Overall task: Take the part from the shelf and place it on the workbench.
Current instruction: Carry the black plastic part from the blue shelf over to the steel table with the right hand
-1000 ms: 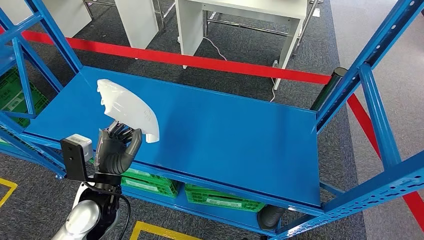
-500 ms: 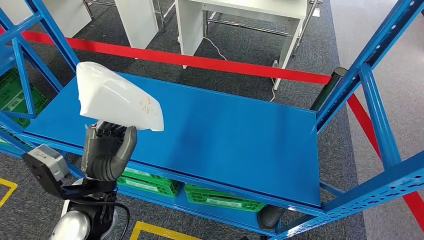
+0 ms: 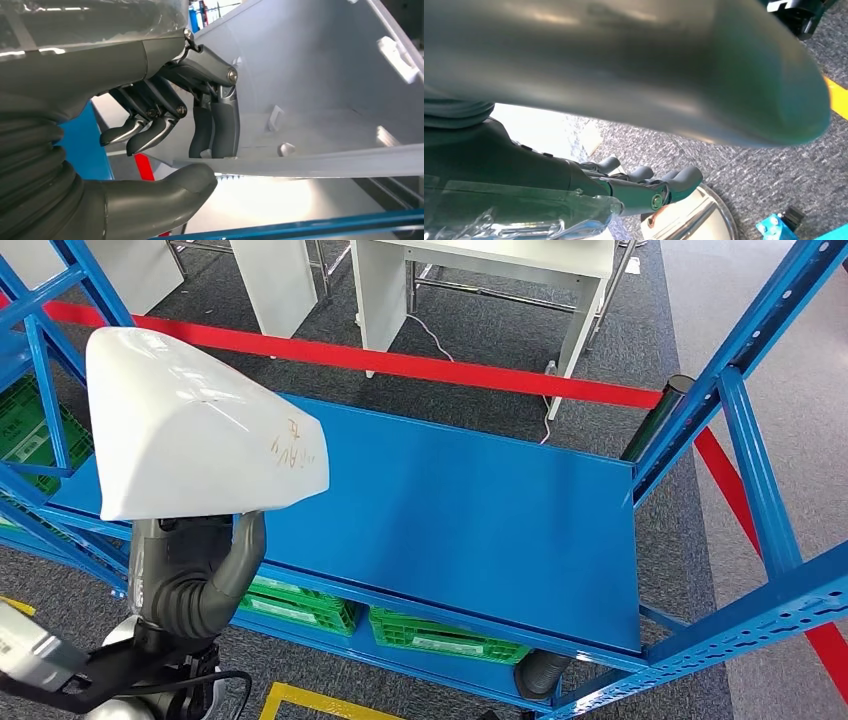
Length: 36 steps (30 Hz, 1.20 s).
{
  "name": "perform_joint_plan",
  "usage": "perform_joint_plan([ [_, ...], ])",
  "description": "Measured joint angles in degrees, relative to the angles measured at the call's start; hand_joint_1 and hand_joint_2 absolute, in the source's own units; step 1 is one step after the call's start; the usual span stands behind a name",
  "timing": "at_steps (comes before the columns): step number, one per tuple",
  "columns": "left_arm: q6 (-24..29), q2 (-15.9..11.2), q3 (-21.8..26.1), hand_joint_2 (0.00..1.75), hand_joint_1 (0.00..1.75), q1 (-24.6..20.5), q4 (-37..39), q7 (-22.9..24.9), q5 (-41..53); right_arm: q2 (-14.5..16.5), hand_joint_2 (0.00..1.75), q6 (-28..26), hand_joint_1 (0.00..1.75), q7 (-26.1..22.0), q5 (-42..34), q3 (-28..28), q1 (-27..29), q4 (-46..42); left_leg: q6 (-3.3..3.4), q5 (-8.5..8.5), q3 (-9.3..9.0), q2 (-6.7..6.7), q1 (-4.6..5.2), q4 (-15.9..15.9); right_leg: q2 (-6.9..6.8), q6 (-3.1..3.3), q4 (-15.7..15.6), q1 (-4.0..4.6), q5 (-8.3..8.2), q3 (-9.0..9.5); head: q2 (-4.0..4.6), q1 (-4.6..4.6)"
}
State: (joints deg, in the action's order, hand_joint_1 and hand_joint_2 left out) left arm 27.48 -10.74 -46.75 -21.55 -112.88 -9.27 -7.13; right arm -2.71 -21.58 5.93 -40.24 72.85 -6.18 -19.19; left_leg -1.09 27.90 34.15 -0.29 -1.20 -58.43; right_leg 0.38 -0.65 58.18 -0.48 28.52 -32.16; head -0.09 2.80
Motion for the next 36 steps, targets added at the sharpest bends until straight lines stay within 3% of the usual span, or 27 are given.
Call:
perform_joint_plan([
  [26,-0.1,-0.3,-3.1,1.75,1.75,-2.0,-2.7,0.3,0.5,1.0,0.0,-0.5,0.0,-1.3,-1.1,-0.5,0.0,1.0,0.0,0.0,-0.01,0.0,0.0,0.0,0.0,0.0,0.0,0.0,0.0,0.0,0.0,0.0],
  [36,-0.6,-0.3,-3.4,1.75,1.75,-2.0,-2.6,-1.9,-2.3,1.3,0.0,-0.5,0.0,-1.2,-1.3,-0.5,0.0,1.2,0.0,0.0,-0.01,0.0,0.0,0.0,0.01,0.0,0.0,0.0,0.0,0.0,0.0,0.01],
])
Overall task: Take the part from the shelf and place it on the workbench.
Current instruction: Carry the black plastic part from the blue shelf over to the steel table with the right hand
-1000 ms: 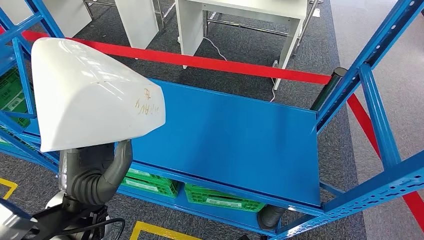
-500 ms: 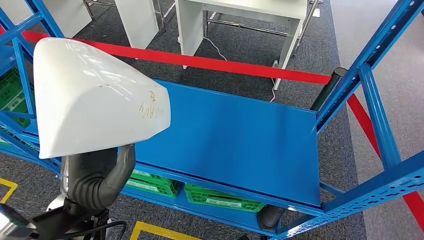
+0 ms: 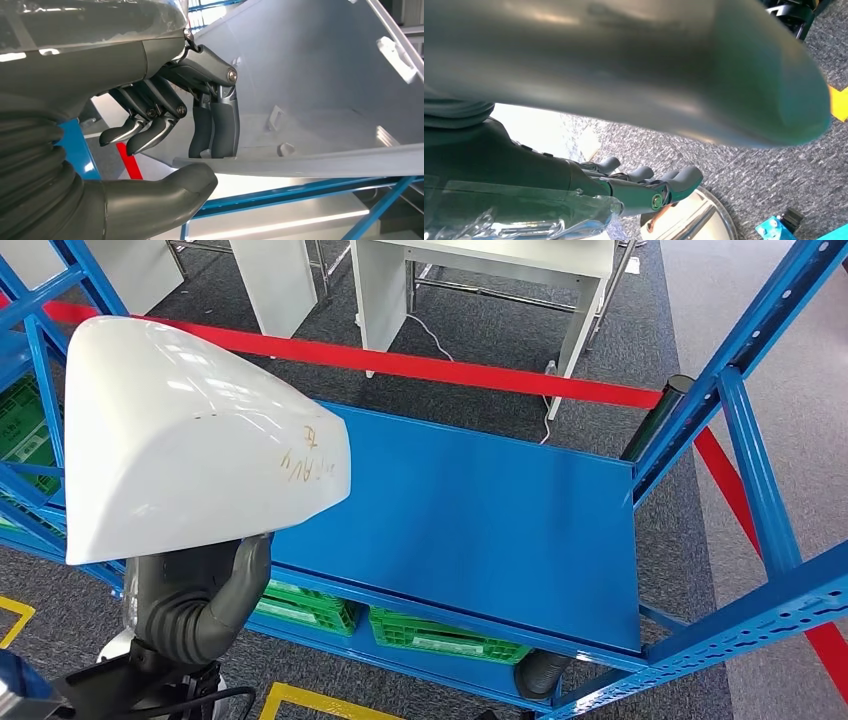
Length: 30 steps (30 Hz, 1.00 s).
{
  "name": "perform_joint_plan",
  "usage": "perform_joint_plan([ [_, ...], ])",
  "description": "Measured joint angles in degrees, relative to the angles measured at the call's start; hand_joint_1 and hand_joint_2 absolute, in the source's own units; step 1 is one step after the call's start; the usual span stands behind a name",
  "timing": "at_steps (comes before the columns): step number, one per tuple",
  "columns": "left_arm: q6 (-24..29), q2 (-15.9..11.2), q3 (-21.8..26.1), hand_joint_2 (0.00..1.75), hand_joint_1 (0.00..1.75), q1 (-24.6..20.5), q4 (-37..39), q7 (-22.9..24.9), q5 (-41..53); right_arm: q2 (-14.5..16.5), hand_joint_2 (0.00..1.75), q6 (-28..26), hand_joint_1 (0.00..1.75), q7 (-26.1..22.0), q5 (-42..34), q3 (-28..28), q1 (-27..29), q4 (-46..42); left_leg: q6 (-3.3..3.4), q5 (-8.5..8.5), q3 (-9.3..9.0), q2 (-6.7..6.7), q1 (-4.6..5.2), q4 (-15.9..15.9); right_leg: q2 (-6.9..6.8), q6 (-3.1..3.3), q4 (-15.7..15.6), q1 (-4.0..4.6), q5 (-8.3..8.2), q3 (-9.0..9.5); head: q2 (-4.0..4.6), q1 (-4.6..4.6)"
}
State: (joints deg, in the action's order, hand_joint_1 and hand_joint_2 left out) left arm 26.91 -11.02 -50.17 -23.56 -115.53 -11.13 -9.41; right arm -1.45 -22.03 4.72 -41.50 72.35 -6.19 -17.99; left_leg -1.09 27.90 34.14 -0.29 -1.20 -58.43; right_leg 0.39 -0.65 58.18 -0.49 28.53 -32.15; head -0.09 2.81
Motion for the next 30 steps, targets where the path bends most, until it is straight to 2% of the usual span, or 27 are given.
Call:
perform_joint_plan([
  [10,0.0,0.0,-0.2,1.75,1.75,0.0,0.0,-1.7,-1.8,0.1,0.0,0.0,0.0,0.1,0.0,0.0,0.0,0.2,0.0,0.0,0.0,0.0,0.0,0.0,0.0,0.0,0.0,0.0,0.0,0.0,0.0,-0.01],
  [18,2.3,0.0,-0.2,1.75,1.75,0.2,0.0,-3.1,1.4,0.1,0.0,0.0,0.0,0.5,0.0,0.0,0.0,0.2,0.0,0.0,0.0,0.0,0.0,0.0,0.0,0.0,0.0,0.0,0.0,0.01,0.0,-0.01],
  [30,2.4,0.0,-0.2,1.75,1.75,0.3,0.0,-3.7,1.4,0.1,0.0,0.0,0.0,0.5,0.0,0.0,0.0,0.3,0.0,0.0,0.0,0.0,0.0,0.0,0.0,0.0,0.0,0.0,0.0,0.01,0.0,-0.01],
])
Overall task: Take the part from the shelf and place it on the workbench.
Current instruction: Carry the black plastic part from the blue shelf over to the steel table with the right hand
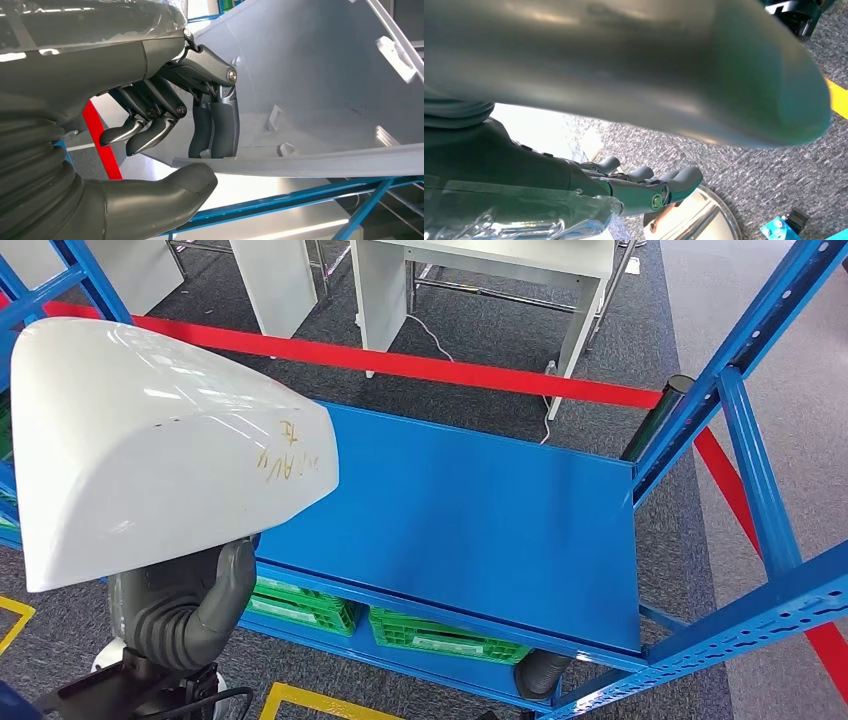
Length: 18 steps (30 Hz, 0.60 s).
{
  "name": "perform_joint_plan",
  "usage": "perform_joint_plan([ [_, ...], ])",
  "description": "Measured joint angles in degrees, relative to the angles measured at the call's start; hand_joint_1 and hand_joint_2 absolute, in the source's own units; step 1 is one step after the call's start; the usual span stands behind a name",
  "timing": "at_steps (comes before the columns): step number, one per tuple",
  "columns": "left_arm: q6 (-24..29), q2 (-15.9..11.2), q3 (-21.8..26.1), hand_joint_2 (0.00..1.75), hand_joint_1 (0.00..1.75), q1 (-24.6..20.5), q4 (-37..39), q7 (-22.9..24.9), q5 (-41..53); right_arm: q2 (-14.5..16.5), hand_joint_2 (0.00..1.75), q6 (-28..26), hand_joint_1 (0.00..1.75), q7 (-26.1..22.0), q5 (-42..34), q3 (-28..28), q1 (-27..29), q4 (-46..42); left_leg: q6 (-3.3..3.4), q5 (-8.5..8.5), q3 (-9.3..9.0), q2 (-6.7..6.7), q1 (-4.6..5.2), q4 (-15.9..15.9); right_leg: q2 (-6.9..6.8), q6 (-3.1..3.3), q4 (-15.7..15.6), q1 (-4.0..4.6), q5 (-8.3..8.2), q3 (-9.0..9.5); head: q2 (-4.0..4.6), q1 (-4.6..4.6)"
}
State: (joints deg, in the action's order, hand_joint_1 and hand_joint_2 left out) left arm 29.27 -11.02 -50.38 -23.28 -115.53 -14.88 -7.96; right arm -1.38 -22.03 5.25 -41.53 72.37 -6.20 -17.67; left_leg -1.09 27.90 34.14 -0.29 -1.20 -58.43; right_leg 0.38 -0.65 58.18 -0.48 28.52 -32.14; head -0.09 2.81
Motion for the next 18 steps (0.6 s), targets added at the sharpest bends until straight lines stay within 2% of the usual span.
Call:
perform_joint_plan([
  [18,-0.4,0.0,0.0,1.75,1.75,0.0,0.0,-0.3,-1.2,0.0,0.0,0.1,0.0,0.2,0.3,0.1,0.0,0.1,0.0,0.0,0.0,-0.04,0.0,0.0,-0.02,0.0,0.0,0.0,0.0,0.02,0.0,0.0],
])
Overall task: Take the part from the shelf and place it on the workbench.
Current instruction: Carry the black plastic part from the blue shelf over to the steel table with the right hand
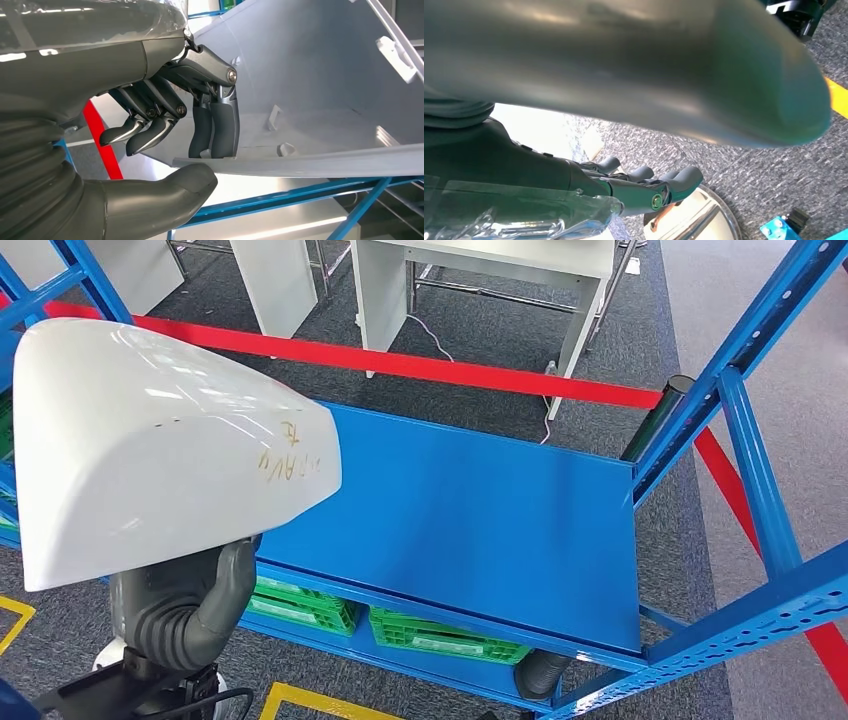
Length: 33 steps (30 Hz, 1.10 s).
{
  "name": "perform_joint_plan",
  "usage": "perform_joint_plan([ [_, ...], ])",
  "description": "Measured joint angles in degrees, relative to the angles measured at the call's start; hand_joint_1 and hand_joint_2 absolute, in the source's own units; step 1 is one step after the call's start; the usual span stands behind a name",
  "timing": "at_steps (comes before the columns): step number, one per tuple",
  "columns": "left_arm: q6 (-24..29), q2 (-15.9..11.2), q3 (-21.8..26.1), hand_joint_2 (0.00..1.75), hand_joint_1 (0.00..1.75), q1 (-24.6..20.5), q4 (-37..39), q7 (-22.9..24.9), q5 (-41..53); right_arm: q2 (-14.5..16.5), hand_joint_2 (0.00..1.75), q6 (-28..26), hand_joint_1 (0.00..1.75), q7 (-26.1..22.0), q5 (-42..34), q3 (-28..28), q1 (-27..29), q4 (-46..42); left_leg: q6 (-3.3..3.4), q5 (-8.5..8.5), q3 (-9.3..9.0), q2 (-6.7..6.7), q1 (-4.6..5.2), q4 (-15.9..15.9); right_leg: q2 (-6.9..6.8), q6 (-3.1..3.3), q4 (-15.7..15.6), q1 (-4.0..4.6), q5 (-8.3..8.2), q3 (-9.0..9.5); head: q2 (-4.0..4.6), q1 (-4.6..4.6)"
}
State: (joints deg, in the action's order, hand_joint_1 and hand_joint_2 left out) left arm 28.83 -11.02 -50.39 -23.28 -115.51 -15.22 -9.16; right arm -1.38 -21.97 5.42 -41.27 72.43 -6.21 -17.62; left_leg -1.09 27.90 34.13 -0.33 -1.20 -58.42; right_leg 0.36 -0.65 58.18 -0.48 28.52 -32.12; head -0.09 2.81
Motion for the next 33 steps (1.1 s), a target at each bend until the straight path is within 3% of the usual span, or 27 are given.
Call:
perform_joint_plan([
  [33,-0.7,0.0,0.7,1.75,1.75,0.2,0.8,-0.3,-2.3,0.2,0.0,0.2,0.0,0.4,0.0,0.1,0.0,0.0,0.18,0.11,0.0,-0.04,0.27,-0.1,-0.01,-0.12,0.0,-0.29,0.0,0.01,0.0,-0.01],
])
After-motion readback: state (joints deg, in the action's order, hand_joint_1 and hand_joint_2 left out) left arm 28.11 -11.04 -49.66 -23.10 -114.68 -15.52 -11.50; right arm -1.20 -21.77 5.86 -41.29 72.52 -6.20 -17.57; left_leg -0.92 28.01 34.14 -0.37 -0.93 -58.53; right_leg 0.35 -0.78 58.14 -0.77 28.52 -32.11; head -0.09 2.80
